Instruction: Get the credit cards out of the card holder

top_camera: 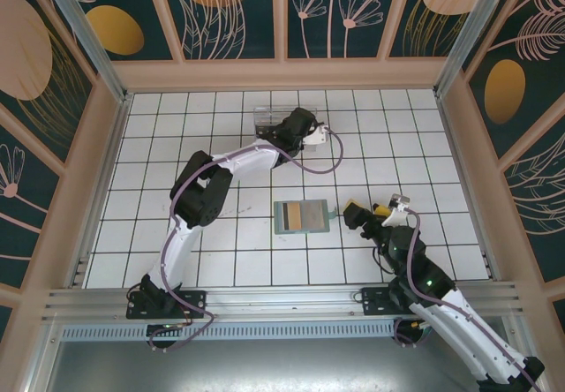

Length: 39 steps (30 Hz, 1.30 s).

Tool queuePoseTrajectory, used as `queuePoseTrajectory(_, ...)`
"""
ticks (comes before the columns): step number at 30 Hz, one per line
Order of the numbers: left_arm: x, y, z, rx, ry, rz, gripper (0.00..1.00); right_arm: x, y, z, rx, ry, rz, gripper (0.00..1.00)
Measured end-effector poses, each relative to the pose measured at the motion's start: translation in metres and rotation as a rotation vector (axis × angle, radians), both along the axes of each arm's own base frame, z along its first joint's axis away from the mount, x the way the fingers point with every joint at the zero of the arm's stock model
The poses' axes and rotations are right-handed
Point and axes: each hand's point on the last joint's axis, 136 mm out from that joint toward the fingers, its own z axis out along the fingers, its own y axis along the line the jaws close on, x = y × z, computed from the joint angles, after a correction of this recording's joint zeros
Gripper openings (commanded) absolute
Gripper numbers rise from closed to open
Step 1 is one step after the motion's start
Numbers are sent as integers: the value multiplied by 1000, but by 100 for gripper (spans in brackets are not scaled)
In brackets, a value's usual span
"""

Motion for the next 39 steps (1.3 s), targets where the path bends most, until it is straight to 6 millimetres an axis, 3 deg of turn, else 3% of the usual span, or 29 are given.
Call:
queuePoseTrajectory(2,1,0,2,-10,-5,6,48,0,0,0,-1,1,0,99)
queuePoseTrajectory(4,1,0,2,-25,-4,15,52,0,0,-1,-2,2,0,99)
queuePoseTrajectory(14,3,-1,12,-111,8,47,55,0,0,-3,-9,10,0,99)
queuePoseTrajectory(17,-3,1,23,-166,22,57,56,0,1,-3,-10,12,2,99)
queuePoseTrajectory(20,-16,5,45,-257,39,67,56,1,3,-7,-22,24,9,99)
queuePoseTrajectory(25,-44,20,107,-492,35,119,59,3,9,-23,-86,96,32,99)
queuePoseTrajectory(29,-67,39,150,-710,25,188,67,7,17,-26,-137,161,58,99)
queuePoseTrajectory(30,-74,44,157,-767,28,208,70,8,20,-25,-149,180,63,99)
queuePoseTrajectory(33,-96,65,168,-918,46,274,98,15,31,-23,-185,234,88,99)
queuePoseTrajectory(34,-104,72,169,-963,55,297,99,18,35,-23,-195,248,97,99)
queuePoseTrajectory(35,-111,79,169,-1014,64,324,99,20,40,-23,-202,259,107,95)
queuePoseTrajectory(39,-138,109,166,-1200,98,441,99,20,62,-31,-222,300,186,60)
